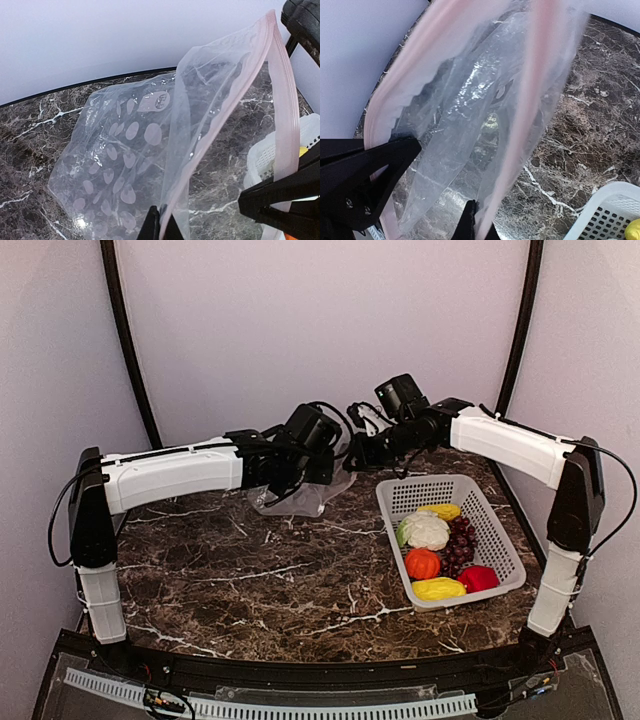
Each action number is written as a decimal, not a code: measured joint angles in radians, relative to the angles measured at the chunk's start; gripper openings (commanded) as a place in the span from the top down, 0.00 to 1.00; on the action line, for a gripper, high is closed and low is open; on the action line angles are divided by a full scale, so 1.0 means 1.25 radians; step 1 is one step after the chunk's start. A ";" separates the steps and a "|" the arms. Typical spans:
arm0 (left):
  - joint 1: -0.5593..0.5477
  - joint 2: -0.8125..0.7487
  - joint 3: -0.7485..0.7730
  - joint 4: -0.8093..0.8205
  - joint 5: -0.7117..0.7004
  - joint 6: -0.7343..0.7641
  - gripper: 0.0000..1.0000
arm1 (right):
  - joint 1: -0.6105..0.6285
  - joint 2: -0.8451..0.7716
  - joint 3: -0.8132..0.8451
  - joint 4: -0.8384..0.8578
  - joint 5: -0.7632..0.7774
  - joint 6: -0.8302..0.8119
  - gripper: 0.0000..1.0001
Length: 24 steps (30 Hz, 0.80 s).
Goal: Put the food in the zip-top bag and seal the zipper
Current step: Open the zipper food storage bag at the center of the board.
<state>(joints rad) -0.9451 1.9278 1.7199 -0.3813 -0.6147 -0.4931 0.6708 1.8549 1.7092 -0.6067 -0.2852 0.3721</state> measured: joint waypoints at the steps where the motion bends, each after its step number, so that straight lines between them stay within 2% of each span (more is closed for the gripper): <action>1: 0.000 -0.001 0.000 0.000 -0.002 0.005 0.99 | -0.003 -0.006 -0.007 0.001 0.002 -0.004 1.00; 4: 0.001 -0.011 -0.004 -0.002 -0.008 0.022 0.99 | -0.021 -0.024 -0.026 0.000 0.002 -0.022 1.00; 7: 0.001 -0.045 -0.020 -0.001 -0.012 0.036 0.99 | -0.042 -0.043 -0.039 0.001 -0.011 -0.059 0.93; 11: 0.001 -0.091 -0.033 -0.001 0.000 0.052 0.99 | -0.057 -0.070 -0.047 0.006 -0.103 -0.148 0.66; 13: 0.002 -0.106 -0.033 -0.002 0.014 0.060 0.99 | -0.057 -0.078 -0.043 -0.002 -0.173 -0.198 0.57; 16: 0.009 -0.117 -0.033 -0.017 0.042 0.071 0.99 | -0.061 -0.081 -0.014 -0.055 -0.283 -0.304 0.52; 19: 0.020 -0.129 -0.050 -0.032 0.070 0.090 0.99 | -0.078 -0.112 -0.014 -0.114 -0.340 -0.412 0.48; 24: 0.044 -0.167 -0.118 -0.069 0.121 0.134 0.99 | -0.153 -0.265 -0.147 -0.171 -0.342 -0.601 0.39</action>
<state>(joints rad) -0.8898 1.7187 1.5719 -0.4671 -0.4641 -0.3260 0.4797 1.5242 1.5257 -0.8204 -0.7132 -0.3794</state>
